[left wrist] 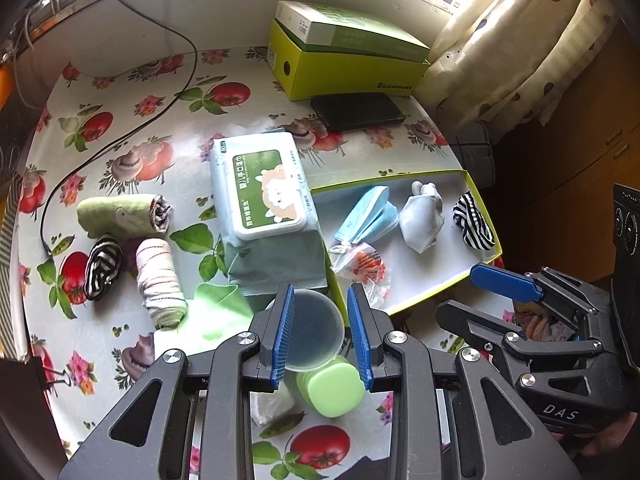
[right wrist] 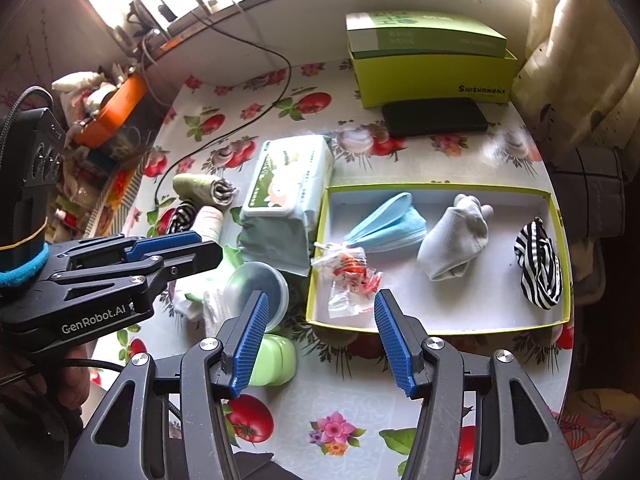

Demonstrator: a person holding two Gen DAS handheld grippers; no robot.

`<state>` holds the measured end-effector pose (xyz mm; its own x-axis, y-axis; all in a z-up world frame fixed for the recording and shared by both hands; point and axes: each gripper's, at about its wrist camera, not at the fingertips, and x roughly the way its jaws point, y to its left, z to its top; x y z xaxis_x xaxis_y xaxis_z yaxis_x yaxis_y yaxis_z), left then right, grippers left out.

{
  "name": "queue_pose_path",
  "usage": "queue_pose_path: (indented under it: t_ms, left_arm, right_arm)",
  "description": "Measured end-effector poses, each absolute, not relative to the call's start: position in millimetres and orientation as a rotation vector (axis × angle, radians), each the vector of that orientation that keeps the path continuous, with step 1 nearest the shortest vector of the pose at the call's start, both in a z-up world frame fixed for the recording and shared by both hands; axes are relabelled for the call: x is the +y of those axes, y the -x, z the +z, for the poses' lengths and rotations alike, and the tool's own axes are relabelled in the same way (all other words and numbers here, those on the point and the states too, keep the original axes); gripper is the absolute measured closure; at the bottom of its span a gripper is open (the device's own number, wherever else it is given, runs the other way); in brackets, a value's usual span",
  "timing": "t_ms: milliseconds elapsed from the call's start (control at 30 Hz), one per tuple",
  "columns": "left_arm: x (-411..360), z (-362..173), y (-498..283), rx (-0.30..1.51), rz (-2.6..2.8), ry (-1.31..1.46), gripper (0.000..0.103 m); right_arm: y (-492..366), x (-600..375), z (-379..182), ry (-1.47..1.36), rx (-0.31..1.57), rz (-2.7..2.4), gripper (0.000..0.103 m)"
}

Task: Organize soft objects
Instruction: 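Move both open grippers back over the pile of soft items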

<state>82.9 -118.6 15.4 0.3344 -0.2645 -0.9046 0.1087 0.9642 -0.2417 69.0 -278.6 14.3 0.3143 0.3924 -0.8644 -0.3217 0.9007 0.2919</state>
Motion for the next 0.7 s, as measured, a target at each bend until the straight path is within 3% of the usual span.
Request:
queue_pose_path:
  t_ms: [700]
  left_arm:
    - [-46.3,-5.8,-62.5,1.228,-0.122,0.252,0.074]
  right_arm:
    - [-65.6,-224.2,12.8,0.022,1.193,0.568,0.047]
